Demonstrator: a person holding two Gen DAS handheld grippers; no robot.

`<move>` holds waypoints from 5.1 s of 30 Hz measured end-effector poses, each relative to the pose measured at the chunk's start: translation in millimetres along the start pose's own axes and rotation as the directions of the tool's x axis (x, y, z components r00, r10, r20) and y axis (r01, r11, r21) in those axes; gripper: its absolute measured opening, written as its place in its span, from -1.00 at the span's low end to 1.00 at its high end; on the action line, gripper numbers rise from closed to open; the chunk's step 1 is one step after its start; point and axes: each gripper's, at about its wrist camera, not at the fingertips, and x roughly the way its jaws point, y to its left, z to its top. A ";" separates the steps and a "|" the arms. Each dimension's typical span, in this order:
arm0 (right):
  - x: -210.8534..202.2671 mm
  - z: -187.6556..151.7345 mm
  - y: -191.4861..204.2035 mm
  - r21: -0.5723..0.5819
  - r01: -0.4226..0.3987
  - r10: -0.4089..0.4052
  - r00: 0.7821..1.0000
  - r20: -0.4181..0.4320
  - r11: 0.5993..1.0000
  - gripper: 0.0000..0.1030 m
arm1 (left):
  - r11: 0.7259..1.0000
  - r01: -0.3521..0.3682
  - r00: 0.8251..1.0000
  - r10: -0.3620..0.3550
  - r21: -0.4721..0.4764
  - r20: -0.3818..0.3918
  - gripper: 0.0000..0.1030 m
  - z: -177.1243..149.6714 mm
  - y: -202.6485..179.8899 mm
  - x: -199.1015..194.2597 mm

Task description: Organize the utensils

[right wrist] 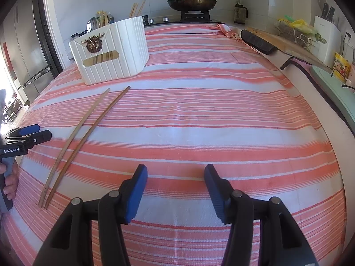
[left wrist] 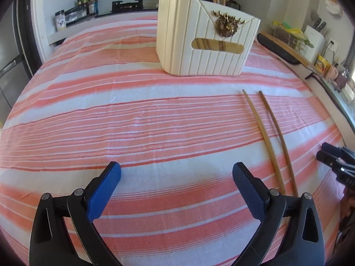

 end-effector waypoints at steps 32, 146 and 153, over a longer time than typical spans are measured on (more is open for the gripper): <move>-8.0 12.2 51.2 -0.001 -0.207 0.207 0.977 -0.048 0.978 0.06 | 0.996 -0.044 0.999 0.044 -0.072 -0.006 -0.91 -12.5 -23.5 -5.9; -178.6 140.5 46.1 -0.247 -0.199 0.282 0.886 0.367 0.948 -0.90 | 0.980 0.168 0.914 -0.195 0.106 0.355 -0.92 81.2 5.0 -207.3; -177.0 151.7 44.0 -0.258 -0.178 0.266 0.894 0.362 0.950 -0.90 | 0.979 0.168 0.915 -0.200 0.119 0.352 -0.92 89.5 5.9 -210.1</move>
